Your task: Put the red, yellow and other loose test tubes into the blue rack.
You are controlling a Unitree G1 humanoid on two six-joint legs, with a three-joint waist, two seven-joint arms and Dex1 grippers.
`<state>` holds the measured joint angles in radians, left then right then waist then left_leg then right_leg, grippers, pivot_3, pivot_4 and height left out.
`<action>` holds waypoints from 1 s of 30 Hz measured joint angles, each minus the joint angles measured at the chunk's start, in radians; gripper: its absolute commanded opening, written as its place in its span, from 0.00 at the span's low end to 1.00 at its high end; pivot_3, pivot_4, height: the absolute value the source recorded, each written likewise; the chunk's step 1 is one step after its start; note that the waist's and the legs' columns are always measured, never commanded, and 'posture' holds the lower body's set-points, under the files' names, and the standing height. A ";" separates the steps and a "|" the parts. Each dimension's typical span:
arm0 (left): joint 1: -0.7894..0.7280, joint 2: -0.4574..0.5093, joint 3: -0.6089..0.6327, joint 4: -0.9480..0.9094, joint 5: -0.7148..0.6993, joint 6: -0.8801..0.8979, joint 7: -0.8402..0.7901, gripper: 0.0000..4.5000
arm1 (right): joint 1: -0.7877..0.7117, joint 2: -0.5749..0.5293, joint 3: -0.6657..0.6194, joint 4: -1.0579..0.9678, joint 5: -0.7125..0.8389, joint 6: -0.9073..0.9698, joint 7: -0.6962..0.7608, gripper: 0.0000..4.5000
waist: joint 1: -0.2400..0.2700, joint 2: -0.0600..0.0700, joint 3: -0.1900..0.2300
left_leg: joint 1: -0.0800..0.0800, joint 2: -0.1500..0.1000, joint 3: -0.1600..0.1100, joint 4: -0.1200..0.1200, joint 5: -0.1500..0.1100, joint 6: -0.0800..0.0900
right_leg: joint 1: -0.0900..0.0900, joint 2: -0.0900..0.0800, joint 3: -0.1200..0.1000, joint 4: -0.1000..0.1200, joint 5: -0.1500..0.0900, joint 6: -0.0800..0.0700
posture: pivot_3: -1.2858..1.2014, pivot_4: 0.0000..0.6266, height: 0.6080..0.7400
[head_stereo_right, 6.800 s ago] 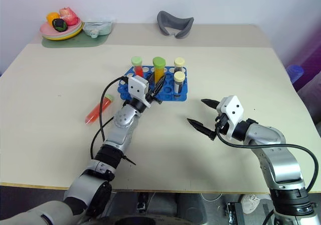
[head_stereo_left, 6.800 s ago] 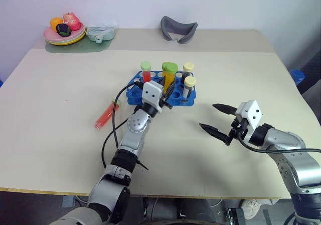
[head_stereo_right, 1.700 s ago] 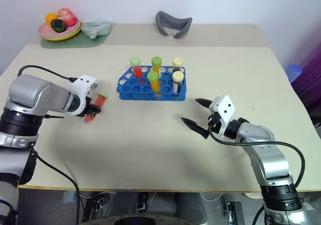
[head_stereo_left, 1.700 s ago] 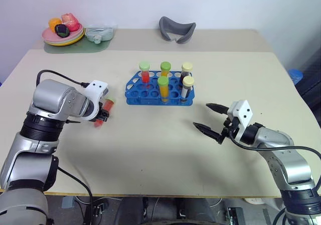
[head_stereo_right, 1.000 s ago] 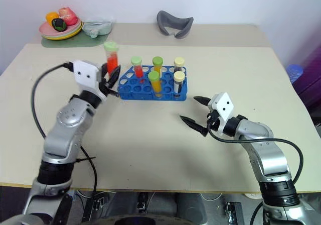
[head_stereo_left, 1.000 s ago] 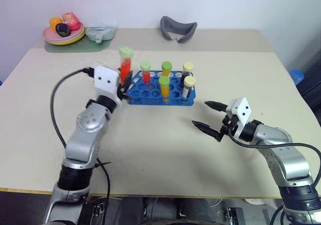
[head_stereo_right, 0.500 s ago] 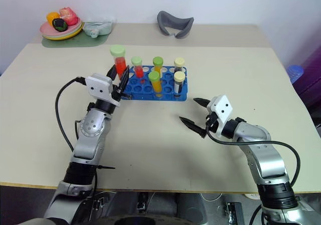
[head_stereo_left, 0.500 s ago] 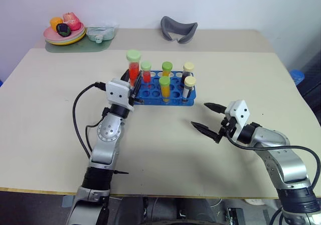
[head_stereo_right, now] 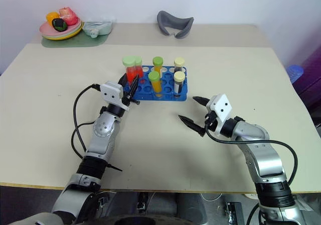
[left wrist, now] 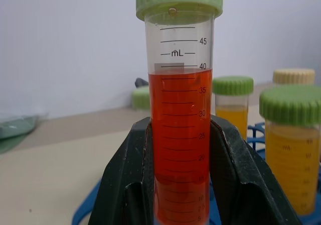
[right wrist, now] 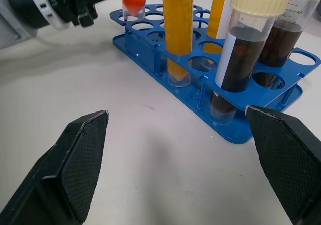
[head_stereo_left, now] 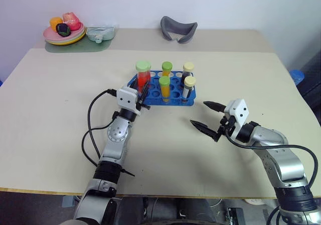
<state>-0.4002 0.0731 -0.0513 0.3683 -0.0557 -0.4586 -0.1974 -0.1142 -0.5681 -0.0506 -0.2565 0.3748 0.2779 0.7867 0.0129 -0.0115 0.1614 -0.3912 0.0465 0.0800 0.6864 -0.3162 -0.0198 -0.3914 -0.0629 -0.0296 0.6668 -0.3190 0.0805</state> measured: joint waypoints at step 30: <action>-0.079 -0.016 0.026 0.211 0.004 -0.187 -0.038 0.25 | 0.016 0.000 -0.003 -0.019 0.003 0.012 -0.013 1.00 | 0.000 0.000 0.000 | 0.000 0.000 0.000 0.000 0.000 0.000 | 0.000 0.000 0.000 0.000 0.000 0.000 | 0.52 0.24 0.96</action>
<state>-0.4794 0.0576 -0.0249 0.5796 -0.0516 -0.6460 -0.2358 -0.0978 -0.5681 -0.0534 -0.2758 0.3774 0.2899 0.7741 0.0128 -0.0115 0.1614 -0.3912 0.0465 0.0801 0.6864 -0.3162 -0.0198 -0.3914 -0.0627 -0.0299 0.6668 -0.3189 0.0805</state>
